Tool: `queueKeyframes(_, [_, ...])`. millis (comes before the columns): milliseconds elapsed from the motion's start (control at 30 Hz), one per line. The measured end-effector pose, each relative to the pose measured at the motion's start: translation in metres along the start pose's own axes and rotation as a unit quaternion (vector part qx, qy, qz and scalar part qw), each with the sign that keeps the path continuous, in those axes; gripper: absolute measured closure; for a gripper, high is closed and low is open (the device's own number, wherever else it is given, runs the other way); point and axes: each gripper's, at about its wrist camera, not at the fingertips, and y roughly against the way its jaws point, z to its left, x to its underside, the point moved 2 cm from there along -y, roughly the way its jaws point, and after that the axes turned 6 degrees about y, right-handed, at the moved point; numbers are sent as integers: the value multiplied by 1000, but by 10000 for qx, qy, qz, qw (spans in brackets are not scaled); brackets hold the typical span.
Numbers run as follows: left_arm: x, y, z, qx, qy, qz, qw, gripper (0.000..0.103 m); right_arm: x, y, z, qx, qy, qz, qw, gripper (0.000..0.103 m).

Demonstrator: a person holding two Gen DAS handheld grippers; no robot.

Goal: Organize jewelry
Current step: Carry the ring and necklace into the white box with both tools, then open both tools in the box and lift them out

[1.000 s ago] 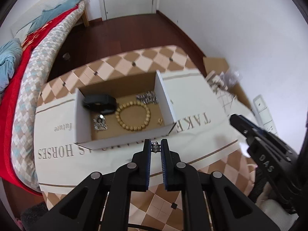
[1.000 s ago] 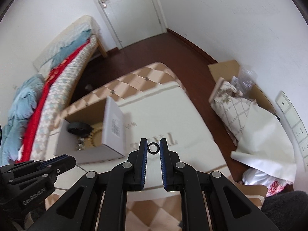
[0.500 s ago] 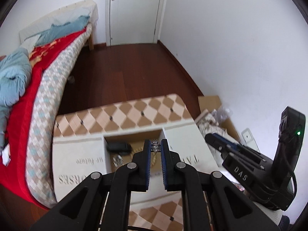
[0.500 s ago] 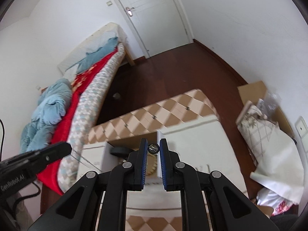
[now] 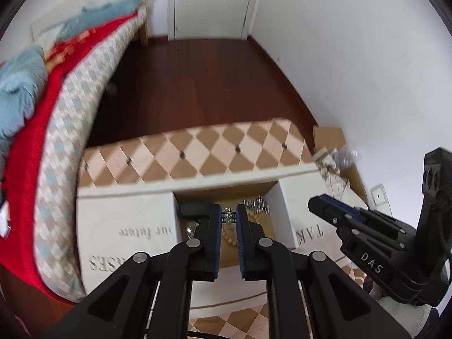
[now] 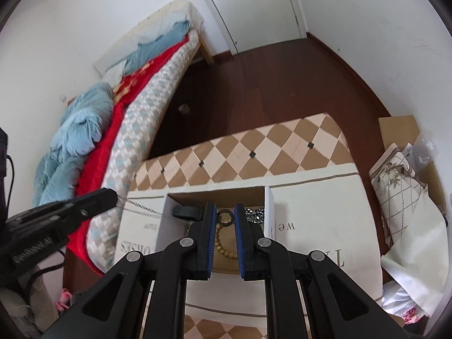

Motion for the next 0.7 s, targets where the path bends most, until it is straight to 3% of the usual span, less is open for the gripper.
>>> queueKeyframes(100, [4, -14, 0, 132, 58, 223, 9996, 96, 2, -12, -2, 14, 22, 152, 9999, 90])
queueKeyframes(300, [-8, -18, -9, 280, -35, 220, 9994, 95, 4, -22, -7, -14, -7, 285, 9996, 90])
queueKeyframes(467, [-13, -38, 0, -199, 44, 522, 9984, 91, 1, -25, -8, -19, -11, 382, 9993, 90])
queueKeyframes(567, [-10, -41, 11, -678, 128, 454, 9966, 61, 0, -30, -8, -86, -5, 536, 9985, 90])
queueKeyframes(600, [-9, -40, 13, -765, 149, 387, 9962, 43, 0, -34, -8, -103, -10, 625, 9980, 90])
queueKeyframes(633, [-8, -37, 17, -829, 197, 282, 9960, 33, 1, -37, -8, -91, -46, 701, 9975, 89])
queueKeyframes(700, [-7, -33, 24, -1023, 259, 91, 9944, 29, 1, -45, -9, -75, -106, 876, 9961, 89])
